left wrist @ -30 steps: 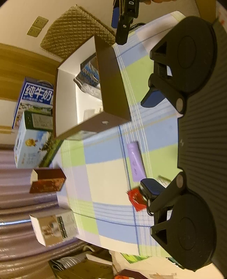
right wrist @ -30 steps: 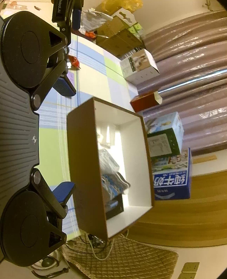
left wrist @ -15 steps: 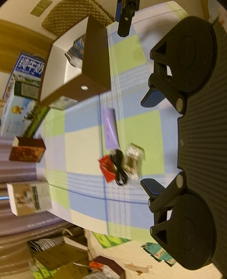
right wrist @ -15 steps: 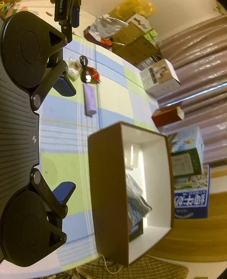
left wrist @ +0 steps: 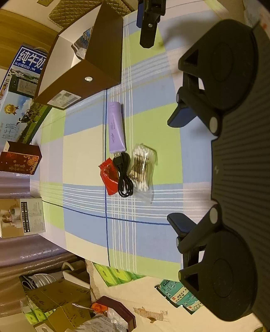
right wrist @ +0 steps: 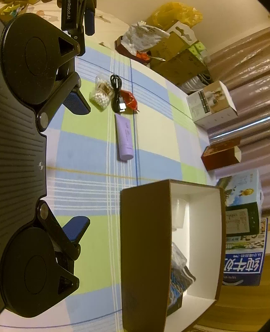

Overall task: Organize objects
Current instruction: 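Reach the left gripper toward the cotton swab bag and the right toward the purple tube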

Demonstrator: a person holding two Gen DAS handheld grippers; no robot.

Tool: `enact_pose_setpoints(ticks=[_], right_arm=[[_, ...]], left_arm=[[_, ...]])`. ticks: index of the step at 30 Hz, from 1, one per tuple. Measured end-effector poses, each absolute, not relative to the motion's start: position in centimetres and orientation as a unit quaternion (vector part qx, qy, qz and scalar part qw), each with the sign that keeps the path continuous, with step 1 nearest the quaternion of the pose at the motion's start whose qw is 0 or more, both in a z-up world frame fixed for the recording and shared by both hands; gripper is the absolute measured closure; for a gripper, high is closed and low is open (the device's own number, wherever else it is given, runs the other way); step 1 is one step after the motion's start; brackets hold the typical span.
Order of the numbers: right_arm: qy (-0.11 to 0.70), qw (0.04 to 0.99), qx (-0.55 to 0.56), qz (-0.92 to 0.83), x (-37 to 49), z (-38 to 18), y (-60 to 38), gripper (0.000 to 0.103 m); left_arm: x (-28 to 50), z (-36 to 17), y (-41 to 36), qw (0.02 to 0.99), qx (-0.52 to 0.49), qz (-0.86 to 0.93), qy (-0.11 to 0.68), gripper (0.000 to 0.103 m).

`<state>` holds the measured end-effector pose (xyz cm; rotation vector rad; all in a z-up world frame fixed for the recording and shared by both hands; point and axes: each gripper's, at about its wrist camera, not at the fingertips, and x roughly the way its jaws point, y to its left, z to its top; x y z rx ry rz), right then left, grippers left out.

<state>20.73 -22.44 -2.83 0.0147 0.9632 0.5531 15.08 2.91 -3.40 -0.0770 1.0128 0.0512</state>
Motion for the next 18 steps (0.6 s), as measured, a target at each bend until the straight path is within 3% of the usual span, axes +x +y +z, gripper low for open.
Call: enact_pose_setpoints(ticks=[18], right_arm=[[0.473, 0.846, 0.029, 0.245, 23.6, -5.3, -20.6, 0.002]], left_arm=[[19.9, -7.9, 3.9, 0.867, -0.058, 0.017, 0.494, 0.015]])
